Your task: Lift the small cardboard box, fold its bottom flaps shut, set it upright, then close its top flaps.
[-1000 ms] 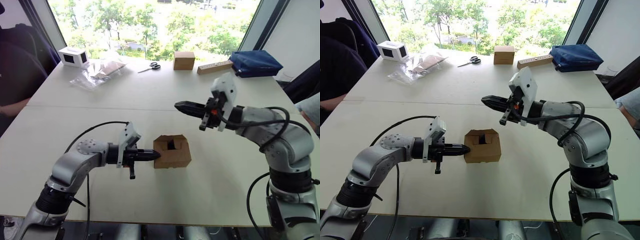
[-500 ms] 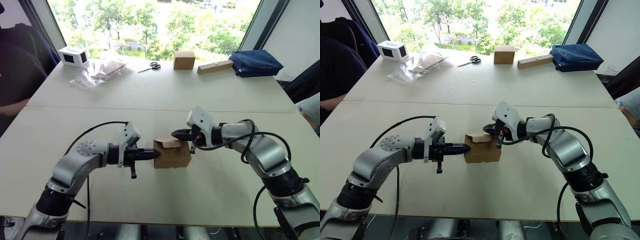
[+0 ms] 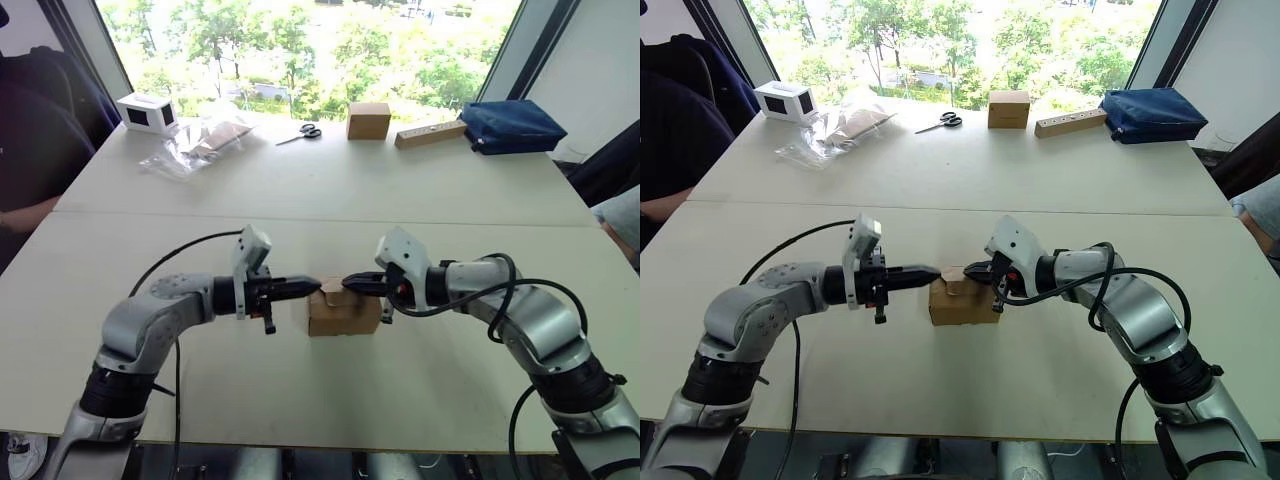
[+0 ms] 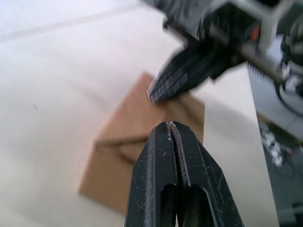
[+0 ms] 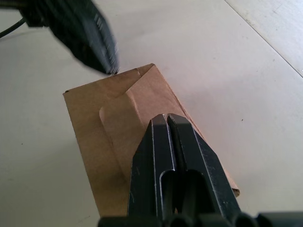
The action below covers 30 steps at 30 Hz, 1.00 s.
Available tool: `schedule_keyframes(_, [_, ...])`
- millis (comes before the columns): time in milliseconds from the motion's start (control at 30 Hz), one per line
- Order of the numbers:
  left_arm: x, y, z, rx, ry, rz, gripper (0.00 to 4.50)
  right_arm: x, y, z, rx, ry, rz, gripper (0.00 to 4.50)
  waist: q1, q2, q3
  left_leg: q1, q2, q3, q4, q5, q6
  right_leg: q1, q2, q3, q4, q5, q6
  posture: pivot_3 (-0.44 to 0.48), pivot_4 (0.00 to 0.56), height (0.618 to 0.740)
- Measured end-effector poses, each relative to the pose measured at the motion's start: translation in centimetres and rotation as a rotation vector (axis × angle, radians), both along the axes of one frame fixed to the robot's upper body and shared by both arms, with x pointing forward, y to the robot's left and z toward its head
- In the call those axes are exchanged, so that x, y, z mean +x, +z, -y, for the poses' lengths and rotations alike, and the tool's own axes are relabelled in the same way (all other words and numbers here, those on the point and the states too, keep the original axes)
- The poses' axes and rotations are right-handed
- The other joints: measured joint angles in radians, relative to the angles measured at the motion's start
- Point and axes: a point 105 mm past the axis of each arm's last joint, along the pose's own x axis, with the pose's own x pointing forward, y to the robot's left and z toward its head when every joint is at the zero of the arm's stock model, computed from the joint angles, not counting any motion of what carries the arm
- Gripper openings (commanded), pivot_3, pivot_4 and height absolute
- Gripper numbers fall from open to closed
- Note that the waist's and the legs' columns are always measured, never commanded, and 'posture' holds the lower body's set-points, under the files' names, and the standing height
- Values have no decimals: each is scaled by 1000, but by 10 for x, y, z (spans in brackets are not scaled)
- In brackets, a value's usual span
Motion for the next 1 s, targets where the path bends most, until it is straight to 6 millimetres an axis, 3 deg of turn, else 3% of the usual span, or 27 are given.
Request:
schedule_keyframes(400, [10,-22,17,0,42,-45,17,2,3,1,12,-19,13,0,1,0,0,0,0,0,0,0,0,0,0,0,0,0,0,0,150,740])
schedule_keyframes(633, [18,-20,16,-15,72,-51,17,-8,23,8,18,-3,61,0,1,0,0,0,0,0,0,0,0,0,0,0,-1,0,0,0,150,740])
schedule_keyframes(1000, [23,-20,12,-25,111,-56,17,-27,18,2,13,54,24,0,0,0,0,0,1,-1,-1,0,0,0,-1,1,-1,0,-1,0,150,740])
